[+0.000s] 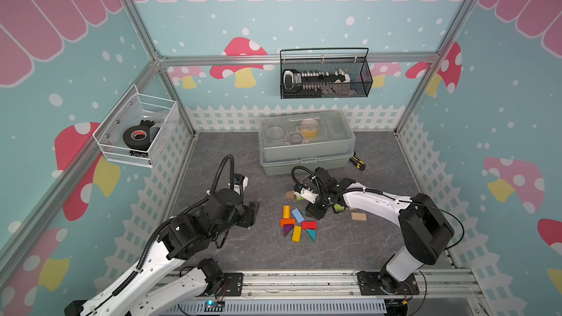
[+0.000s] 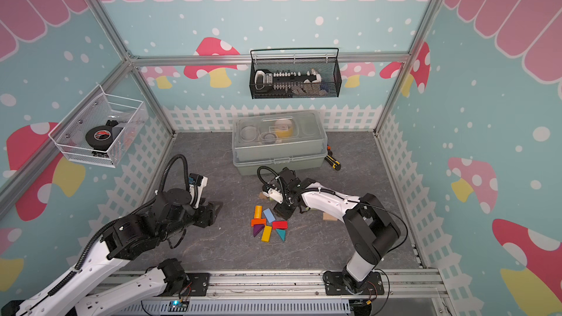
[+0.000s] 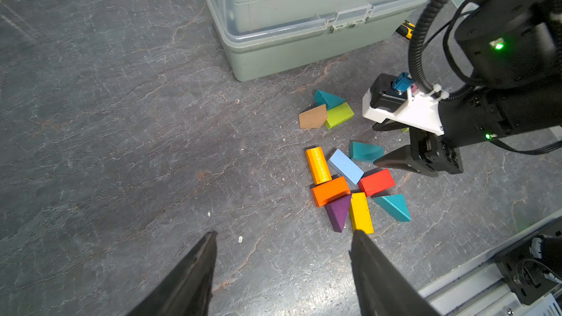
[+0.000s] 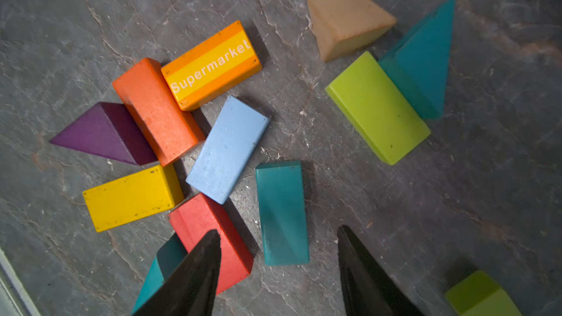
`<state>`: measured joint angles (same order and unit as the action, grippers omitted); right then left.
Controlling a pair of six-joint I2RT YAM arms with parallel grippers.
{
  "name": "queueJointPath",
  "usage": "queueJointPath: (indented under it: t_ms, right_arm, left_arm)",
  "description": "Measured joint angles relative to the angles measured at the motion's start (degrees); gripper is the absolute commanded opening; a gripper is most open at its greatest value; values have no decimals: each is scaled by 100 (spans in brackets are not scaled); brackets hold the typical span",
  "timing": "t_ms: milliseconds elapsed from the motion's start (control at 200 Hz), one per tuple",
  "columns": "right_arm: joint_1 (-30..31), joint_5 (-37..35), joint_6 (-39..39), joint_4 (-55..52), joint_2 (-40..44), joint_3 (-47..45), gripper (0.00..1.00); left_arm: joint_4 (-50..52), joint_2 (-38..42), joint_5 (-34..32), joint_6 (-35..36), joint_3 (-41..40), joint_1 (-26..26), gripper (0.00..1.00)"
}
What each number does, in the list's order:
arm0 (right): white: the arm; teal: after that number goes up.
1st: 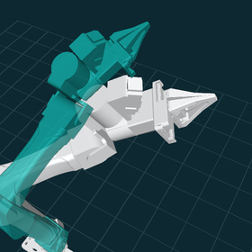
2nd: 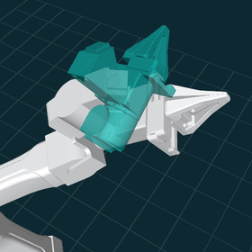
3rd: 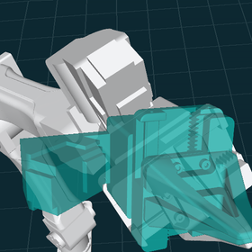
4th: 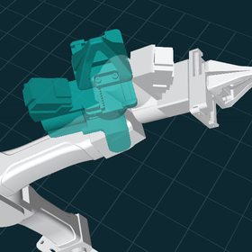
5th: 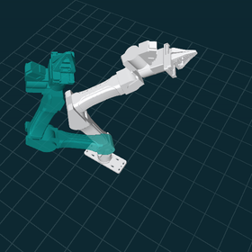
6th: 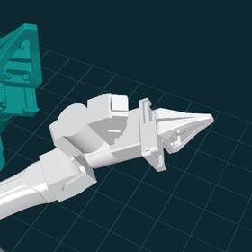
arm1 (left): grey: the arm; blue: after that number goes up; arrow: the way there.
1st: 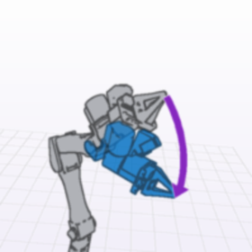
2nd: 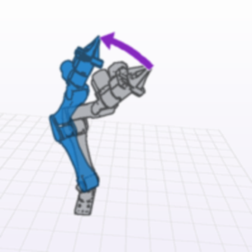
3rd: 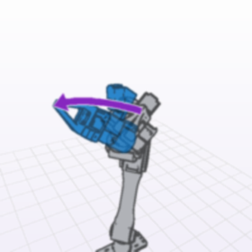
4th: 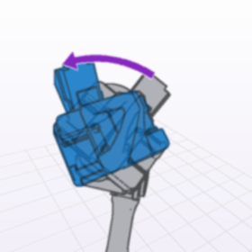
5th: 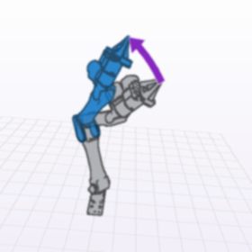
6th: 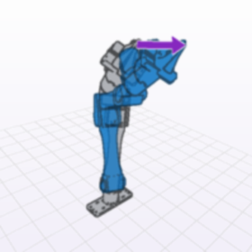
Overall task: Assemble a piece of candy with building blocks
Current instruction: Pick up the building block from the center of the board.
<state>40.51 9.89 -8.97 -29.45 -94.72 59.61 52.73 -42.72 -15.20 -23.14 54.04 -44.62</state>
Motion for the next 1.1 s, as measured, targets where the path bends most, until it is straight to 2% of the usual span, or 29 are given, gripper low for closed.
queueJointPath:
  t_ms: [275, 720, 926, 1101]
  right_arm:
    - [7, -15, -188, -221, -461, 275, 48]
    - [44, -55, -262, -310, -953, 472, 42]
    - [48, -166, -286, -326, -1043, 595, 27]
    - [48, -334, -372, -444, -1086, 710, 18]
  left_arm:
    - [2, -42, -2, 4, -9, 0, 69]
    - [2, -116, -2, 22, -15, -2, 69]
    - [2, -131, -2, 24, -15, -2, 69]
    - [2, -131, -2, 24, -15, 0, 69]
